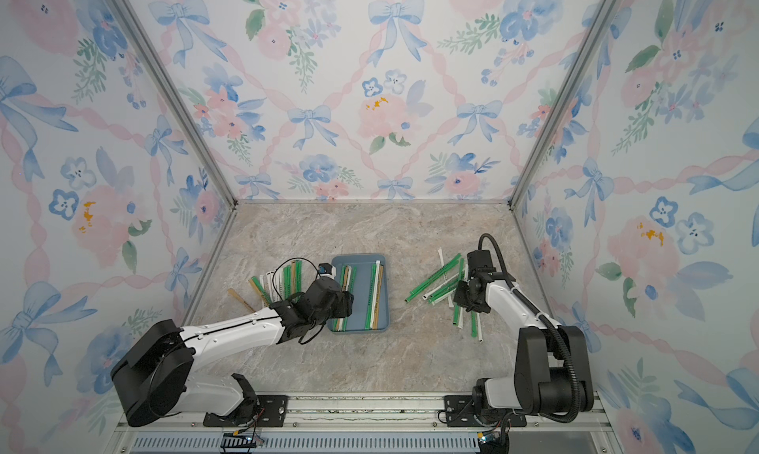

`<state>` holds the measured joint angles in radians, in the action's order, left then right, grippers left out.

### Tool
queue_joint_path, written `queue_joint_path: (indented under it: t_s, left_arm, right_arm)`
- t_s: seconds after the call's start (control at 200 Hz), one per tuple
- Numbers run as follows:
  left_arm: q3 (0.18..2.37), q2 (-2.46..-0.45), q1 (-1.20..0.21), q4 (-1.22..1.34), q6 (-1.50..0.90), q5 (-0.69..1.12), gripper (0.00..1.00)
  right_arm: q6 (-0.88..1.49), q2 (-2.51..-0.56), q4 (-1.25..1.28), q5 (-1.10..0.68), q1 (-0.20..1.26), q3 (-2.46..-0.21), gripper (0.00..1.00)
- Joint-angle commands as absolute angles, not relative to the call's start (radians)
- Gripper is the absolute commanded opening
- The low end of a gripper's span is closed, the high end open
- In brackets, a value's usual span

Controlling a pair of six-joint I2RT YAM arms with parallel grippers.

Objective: Put the straws into the storage box
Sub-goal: Pick up the straw from the center of the board.

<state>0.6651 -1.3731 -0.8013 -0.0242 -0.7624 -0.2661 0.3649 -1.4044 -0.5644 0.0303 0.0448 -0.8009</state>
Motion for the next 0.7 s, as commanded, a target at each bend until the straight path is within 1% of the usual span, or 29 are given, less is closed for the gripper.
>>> queue_joint_path:
  t_s: [0.0,0.19,0.305,0.4,0.585,0.695]
  left_arm:
    - [0.652,-1.353,-0.807,-0.031,-0.746,-0.287,0.70]
    - [0.653,-1.351,-0.808,-0.031,-0.744,-0.289,0.70]
    - [0.648,-1.338,-0.808,-0.031,-0.744,-0.294,0.70]
    - [0.641,-1.323,-0.807,-0.030,-0.744,-0.302,0.70]
    - [0.629,-1.298,-0.807,-0.030,-0.743,-0.318,0.70]
    - [0.623,-1.286,-0.807,-0.031,-0.742,-0.321,0.70]
  right_arm:
    - [0.357,-1.445,-0.569,0.044,0.035,-0.818,0.28]
    - [0.360,-1.505,-0.571,0.056,0.035,-0.841,0.29]
    - [0.360,-1.551,-0.597,0.072,0.027,-0.866,0.28]
    - [0.362,-1.570,-0.603,0.077,0.021,-0.874,0.23]
    - [0.359,-1.582,-0.597,0.062,0.020,-0.877,0.17]
    - [0.356,-1.582,-0.595,0.052,0.020,-0.876,0.10]
